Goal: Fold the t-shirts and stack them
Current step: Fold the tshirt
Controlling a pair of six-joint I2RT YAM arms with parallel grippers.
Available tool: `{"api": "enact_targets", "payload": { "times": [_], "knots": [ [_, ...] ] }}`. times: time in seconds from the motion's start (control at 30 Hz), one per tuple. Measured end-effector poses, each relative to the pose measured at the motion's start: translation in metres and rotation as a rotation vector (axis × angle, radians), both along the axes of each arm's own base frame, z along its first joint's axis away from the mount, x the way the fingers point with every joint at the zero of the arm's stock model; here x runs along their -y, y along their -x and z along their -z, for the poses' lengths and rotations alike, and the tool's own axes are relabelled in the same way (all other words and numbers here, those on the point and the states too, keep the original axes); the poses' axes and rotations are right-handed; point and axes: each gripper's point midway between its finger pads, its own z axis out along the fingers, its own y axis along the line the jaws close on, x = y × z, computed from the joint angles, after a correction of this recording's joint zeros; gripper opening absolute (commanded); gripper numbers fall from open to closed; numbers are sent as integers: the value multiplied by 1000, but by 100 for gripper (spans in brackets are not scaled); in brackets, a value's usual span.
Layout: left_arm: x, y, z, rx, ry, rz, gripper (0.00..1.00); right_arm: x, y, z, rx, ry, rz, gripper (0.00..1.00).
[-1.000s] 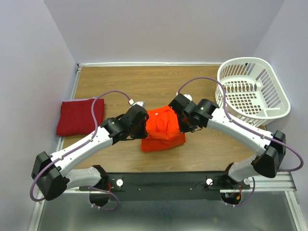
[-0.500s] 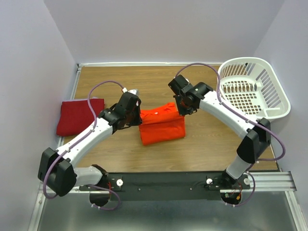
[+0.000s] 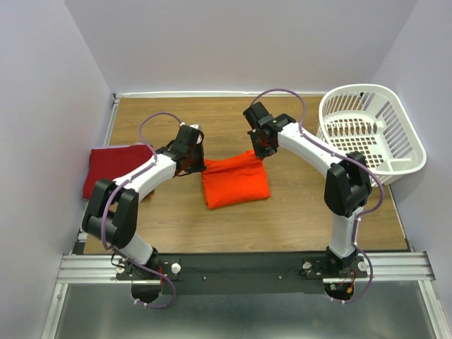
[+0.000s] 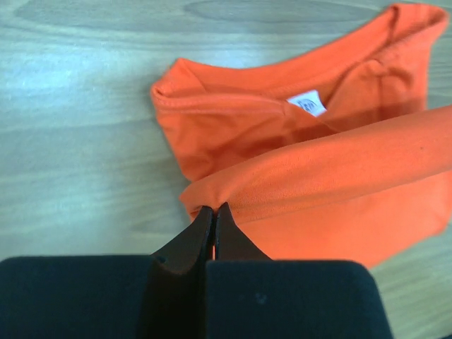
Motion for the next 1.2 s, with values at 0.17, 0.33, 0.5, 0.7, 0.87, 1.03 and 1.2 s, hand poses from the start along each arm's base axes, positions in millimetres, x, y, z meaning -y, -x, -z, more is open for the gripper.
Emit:
{"api": "enact_targets", "payload": {
  "times": [0.17, 0.33, 0.5, 0.7, 0.87, 1.03, 1.2],
  "knots": [
    [0, -14, 20, -27, -8, -9, 0, 0, -16, 20, 6, -3, 7, 3],
    [2, -25, 21, -15, -2, -14, 18, 2, -28, 33, 16, -12, 27, 27],
    [-2, -36, 10, 16, -6, -39, 49, 16, -35, 34, 31, 9, 64, 40],
    [-9, -27, -33, 113, 24, -60, 50, 25, -20, 13, 83, -56, 61, 39],
    [1, -6, -69, 227, 101, -31, 31, -3, -6, -25, 157, -277, -39, 31],
    [14, 2, -37, 167, 120, 12, 29, -36, -2, -16, 131, -435, -139, 31],
    [24, -8, -1, 90, 111, 27, 27, -64, -7, 10, 52, -569, -214, 31]
  ]
}}
